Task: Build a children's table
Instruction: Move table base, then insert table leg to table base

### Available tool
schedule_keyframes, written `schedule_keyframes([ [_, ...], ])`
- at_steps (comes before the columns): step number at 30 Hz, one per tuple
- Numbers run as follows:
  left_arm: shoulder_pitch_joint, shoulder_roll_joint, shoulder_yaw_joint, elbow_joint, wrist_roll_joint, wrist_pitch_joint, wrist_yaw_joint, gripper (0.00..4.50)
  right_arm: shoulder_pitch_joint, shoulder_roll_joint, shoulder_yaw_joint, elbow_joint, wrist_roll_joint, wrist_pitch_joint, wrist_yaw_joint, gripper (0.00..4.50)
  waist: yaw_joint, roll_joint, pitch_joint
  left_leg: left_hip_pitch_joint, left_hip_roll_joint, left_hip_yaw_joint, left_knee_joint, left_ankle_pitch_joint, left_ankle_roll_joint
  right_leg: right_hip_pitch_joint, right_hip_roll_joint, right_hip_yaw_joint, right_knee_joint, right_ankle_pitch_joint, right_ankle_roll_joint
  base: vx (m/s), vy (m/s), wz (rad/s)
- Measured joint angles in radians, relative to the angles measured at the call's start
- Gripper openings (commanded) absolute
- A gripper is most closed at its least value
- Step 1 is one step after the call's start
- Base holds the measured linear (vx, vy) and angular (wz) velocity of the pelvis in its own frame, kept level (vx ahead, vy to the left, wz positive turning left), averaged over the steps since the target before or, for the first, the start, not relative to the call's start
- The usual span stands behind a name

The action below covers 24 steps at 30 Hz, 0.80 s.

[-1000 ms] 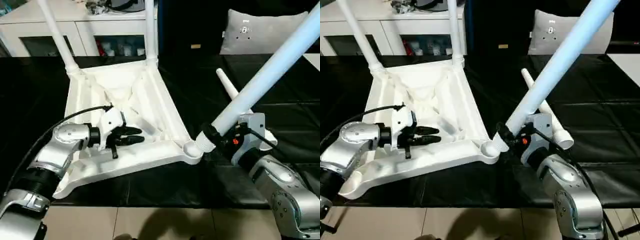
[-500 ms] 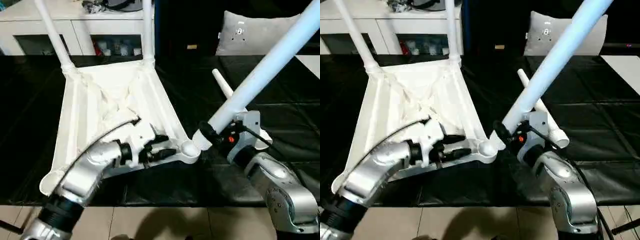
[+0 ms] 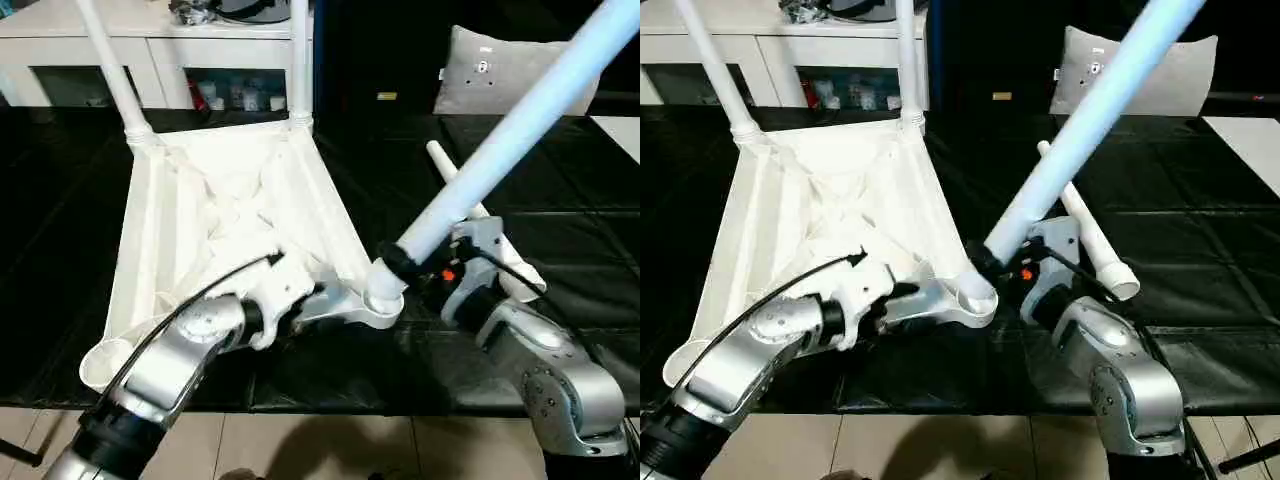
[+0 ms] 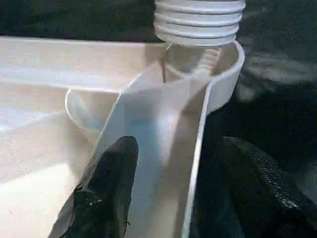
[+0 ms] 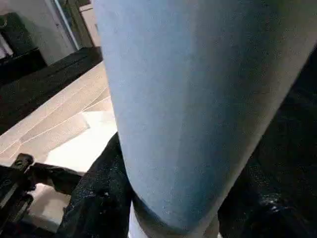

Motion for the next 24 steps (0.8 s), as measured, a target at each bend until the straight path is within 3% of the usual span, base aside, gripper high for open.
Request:
schedule_keyframes([
  [4,0.001,0.001,0.0,-0.022,-0.018,0.014,-0.015,2.74,0.0,-0.009,0.01,0.019,-0.012,-0.033,0.023,1.88,0.002,-0.004,0.0,0.0,0.0,0.0,0.0,0.0,0.0,0.0,0.0,0.0,0.0,0.0,0.0,0.0,0.0,0.0],
  [10,-0.01,-0.014,-0.007,0.023,-0.015,-0.045,-0.054,2.27,-0.011,-0.028,0.041,0.052,-0.013,-0.047,0.062,1.88,0.003,-0.016,0.001,0.0,0.0,0.0,0.0,0.0,0.0,0.0,0.0,0.0,0.0,0.0,0.0,0.0,0.0,0.0],
  [24,-0.146,0.002,-0.067,0.181,0.042,-0.048,-0.143,1.0,-0.083,-0.119,0.043,0.13,-0.036,-0.034,0.122,1.88,0.003,-0.013,0.0,0.003,0.0,0.0,0.0,0.0,-0.001,0.003,0.0,0.0,0.0,0.001,-0.002,0.0,0.0,0.0],
])
